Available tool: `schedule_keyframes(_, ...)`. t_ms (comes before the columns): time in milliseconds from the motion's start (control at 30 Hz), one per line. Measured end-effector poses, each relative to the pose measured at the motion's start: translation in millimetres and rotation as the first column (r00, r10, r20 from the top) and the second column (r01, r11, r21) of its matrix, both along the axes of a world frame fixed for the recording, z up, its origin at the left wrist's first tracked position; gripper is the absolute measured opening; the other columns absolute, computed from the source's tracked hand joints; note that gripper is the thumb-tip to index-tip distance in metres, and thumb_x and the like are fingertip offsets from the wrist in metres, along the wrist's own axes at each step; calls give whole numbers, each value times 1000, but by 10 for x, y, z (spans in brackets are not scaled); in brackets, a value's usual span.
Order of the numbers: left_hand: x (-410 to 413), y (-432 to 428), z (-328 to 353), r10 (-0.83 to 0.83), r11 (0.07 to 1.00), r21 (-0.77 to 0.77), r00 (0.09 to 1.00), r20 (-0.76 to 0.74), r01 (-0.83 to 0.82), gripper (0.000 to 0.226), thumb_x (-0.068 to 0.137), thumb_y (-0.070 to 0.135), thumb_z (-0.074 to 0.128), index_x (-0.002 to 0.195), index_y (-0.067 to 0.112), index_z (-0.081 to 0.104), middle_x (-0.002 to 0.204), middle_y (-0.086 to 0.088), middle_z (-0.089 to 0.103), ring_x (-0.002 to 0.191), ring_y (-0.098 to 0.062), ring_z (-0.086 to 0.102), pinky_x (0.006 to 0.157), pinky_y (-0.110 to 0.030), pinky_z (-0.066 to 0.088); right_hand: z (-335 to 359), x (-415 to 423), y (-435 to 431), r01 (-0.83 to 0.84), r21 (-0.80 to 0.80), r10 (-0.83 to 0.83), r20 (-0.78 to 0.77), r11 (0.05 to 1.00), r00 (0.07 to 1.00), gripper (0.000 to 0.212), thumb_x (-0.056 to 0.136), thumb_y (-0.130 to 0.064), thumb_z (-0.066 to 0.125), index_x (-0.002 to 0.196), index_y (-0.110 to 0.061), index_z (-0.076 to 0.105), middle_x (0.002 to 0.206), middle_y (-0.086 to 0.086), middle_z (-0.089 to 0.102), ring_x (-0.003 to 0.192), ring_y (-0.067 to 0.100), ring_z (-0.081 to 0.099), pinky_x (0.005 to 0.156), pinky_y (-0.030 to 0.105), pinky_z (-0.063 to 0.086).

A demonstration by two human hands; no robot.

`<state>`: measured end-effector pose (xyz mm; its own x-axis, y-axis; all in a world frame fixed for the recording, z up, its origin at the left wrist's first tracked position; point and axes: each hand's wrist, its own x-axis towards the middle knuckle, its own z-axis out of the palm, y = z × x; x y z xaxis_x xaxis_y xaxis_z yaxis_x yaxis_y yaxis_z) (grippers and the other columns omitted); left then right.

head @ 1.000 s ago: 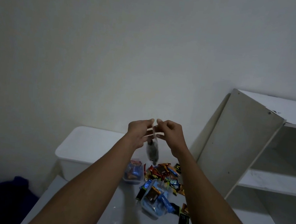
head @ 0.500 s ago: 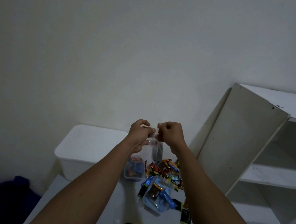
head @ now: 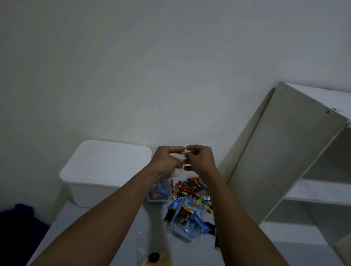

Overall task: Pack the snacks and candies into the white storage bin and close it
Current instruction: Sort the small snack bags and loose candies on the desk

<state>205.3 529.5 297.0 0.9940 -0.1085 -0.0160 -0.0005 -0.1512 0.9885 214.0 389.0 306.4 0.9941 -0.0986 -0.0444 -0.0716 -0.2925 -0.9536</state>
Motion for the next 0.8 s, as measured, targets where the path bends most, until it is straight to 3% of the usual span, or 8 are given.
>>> schedule_keyframes(133, -14, -71, -199, -45, 997, -72, 996, -80, 39, 57, 80, -13, 66, 130, 14, 62, 124, 1, 65, 95, -15, 70, 84, -27, 57, -158, -69, -121, -28, -67, 25, -48, 997, 999, 37, 91, 2, 57, 126, -7, 62, 90, 17, 71, 79, 28, 69, 66, 42, 61)
schedule_keyframes(267, -56, -263, -482, -93, 965, -260, 972, -216, 35, 49, 81, -18, 63, 120, 11, 62, 120, -10, 62, 93, -21, 67, 74, -29, 59, -377, -160, -385, -38, -74, 26, -157, 997, 987, 40, 92, 2, 48, 121, -18, 68, 104, 14, 70, 83, 32, 70, 69, 48, 62)
schedule_keyframes(367, -106, -394, -737, 36, 994, -92, 975, -217, -58, 41, 79, -6, 73, 114, 11, 58, 111, -5, 62, 87, -11, 61, 68, -18, 53, -544, -297, -624, -92, -42, 75, -310, 995, 948, 40, 94, 2, 46, 117, -19, 71, 105, 10, 69, 79, 25, 68, 64, 39, 60)
schedule_keyframes(433, -183, -447, -937, -42, 999, -19, 970, -238, 38, 39, 80, -5, 73, 114, 8, 59, 111, -3, 65, 89, -10, 62, 67, -13, 51, -674, -385, -779, -116, 60, 130, -422, 991, 897, 36, 96, 2, 45, 110, -16, 72, 99, 10, 66, 76, 23, 66, 65, 42, 58)
schedule_keyframes(500, -302, -522, -1208, -147, 988, -5, 928, -341, 155, 33, 84, -7, 67, 115, 4, 63, 109, -8, 68, 91, -17, 64, 69, -20, 54, -847, -464, -927, -145, 156, 206, -516, 977, 831, 34, 97, 3, 46, 103, -15, 74, 100, 13, 66, 81, 26, 68, 65, 46, 60)
schedule_keyframes(600, -533, -681, -1612, -112, 993, -27, 843, -526, 115, 15, 90, -1, 61, 101, 8, 65, 87, -9, 67, 73, -20, 60, 59, -29, 49, -1179, -580, -1125, -93, 213, 208, -614, 973, 762, 30, 96, 5, 49, 106, -10, 73, 116, 18, 64, 89, 33, 68, 67, 51, 60)
schedule_keyframes(700, -783, -858, -1996, -37, 999, 4, 748, -663, 54, 6, 91, 10, 65, 91, 15, 62, 78, -10, 62, 61, -19, 55, 51, -27, 49, -1530, -765, -1316, 34, 224, 134, -693, 974, 708, 19, 96, -14, 59, 112, -10, 69, 123, 17, 60, 103, 37, 64, 75, 53, 60)
schedule_keyframes(800, -938, -1042, -2286, 27, 999, -11, 659, -752, -53, 10, 90, 11, 67, 100, 10, 63, 83, -13, 64, 66, -23, 59, 70, -42, 57, -1901, -962, -1516, 26, 153, 100, -755, 988, 649, 32, 93, -40, 62, 115, -17, 64, 118, 11, 63, 106, 32, 63, 88, 53, 55)
